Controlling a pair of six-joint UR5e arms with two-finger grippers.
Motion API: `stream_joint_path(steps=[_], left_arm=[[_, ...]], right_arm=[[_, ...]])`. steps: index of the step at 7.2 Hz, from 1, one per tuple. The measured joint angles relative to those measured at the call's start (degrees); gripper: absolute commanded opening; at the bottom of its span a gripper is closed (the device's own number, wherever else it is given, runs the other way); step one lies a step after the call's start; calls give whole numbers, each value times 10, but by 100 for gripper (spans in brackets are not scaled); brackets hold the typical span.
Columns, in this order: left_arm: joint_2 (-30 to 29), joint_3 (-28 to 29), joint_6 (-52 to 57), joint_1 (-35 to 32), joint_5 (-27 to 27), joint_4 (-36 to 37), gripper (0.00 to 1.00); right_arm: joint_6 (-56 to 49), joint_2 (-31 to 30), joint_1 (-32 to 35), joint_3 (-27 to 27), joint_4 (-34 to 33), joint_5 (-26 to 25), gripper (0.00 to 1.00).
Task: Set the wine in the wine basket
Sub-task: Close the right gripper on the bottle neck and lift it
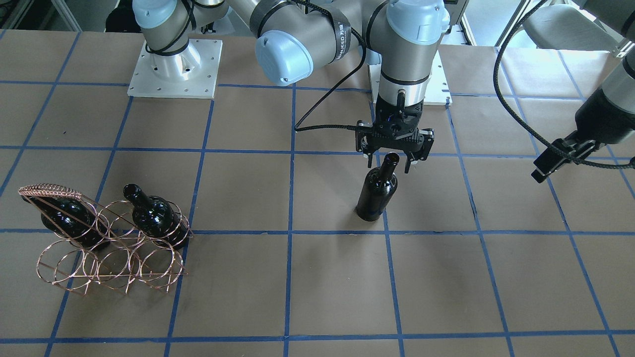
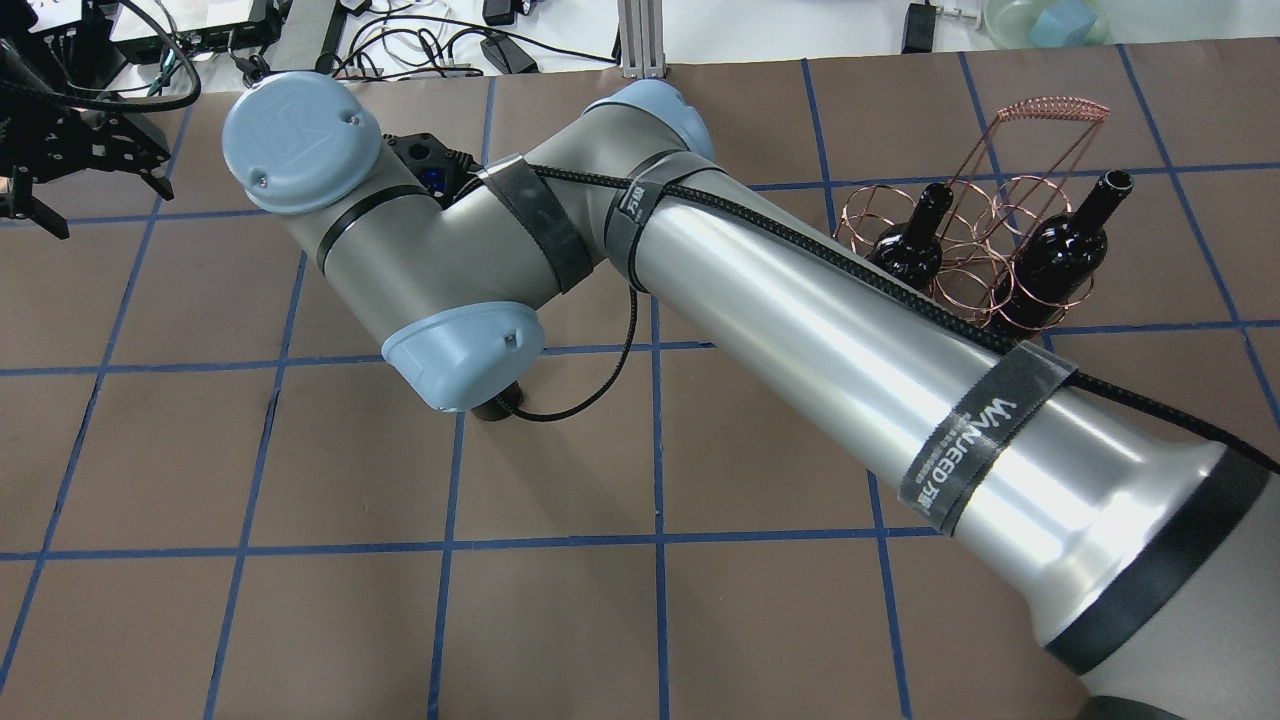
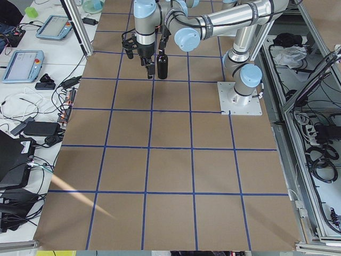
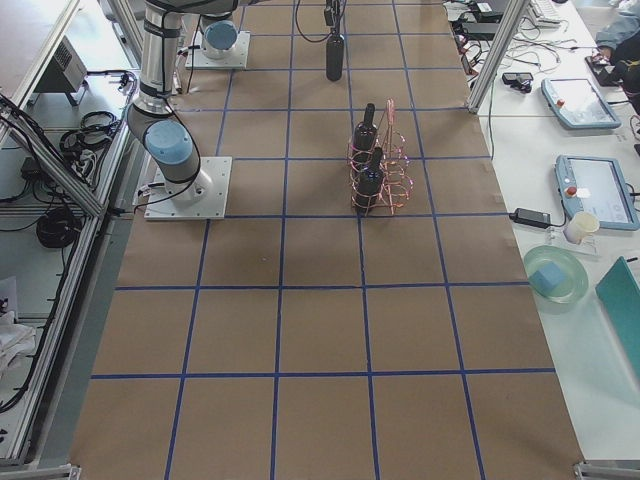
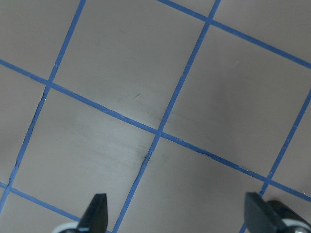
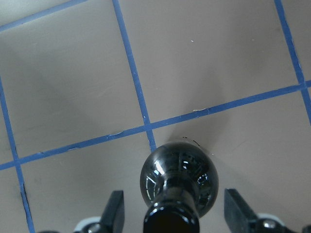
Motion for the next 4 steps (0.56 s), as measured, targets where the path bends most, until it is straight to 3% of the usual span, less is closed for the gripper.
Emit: stream_joint_path(steps=[1, 3, 4], left_arm=[[-1, 0, 0, 0, 0, 0, 100], [-2, 0, 1, 0, 0, 1, 100], [-3, 0, 1, 0, 0, 1, 100]], right_arm=[[-1, 0, 0, 1, -2, 0, 49], [-1, -1, 0, 4, -3, 3, 37], [-1, -1, 0, 4, -3, 6, 27]])
